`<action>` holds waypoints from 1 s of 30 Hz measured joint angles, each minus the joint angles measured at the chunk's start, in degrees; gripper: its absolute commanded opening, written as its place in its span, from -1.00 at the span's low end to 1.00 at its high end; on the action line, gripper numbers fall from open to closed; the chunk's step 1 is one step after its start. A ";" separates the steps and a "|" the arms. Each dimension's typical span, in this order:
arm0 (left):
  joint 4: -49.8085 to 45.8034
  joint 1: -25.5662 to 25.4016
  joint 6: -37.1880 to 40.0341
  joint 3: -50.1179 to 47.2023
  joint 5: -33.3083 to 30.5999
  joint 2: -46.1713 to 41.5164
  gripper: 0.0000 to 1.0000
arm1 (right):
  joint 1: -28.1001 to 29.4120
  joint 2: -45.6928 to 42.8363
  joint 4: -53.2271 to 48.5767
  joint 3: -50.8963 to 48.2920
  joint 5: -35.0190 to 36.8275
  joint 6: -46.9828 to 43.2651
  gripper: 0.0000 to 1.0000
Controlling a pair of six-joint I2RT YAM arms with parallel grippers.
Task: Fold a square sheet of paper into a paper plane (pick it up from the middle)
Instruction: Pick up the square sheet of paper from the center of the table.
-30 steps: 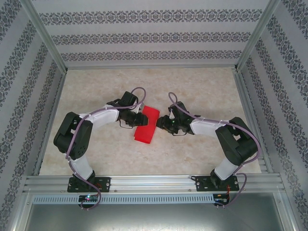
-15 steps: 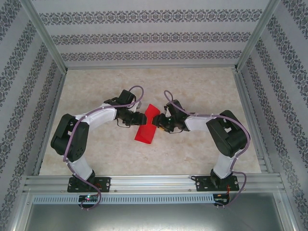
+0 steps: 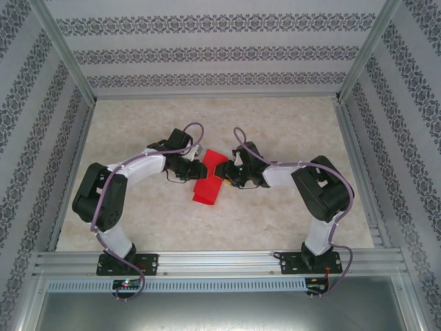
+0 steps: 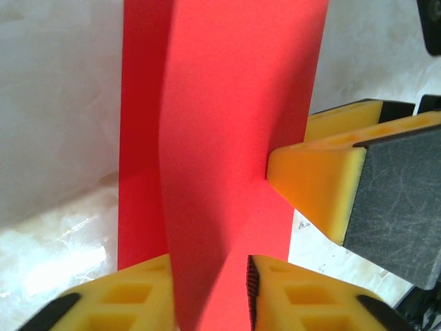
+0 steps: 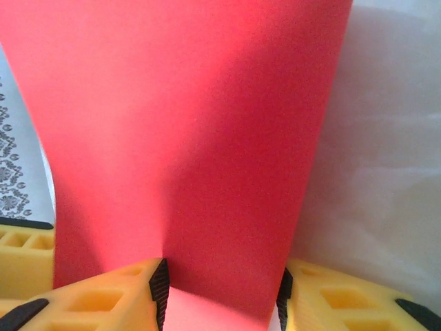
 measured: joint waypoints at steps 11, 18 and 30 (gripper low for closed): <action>0.17 0.00 -1.22 0.02 2.84 0.00 -0.93 | -0.17 -0.07 3.52 -1.29 -0.79 1.77 -0.14; 3.58 -0.57 -6.29 0.09 5.75 -0.96 -0.93 | -2.05 -7.37 2.10 -4.22 -2.16 1.81 -0.13; 15.04 -4.15 -17.77 1.09 7.56 -5.84 -0.96 | -6.16 -31.80 -25.44 -0.31 3.04 -8.02 0.09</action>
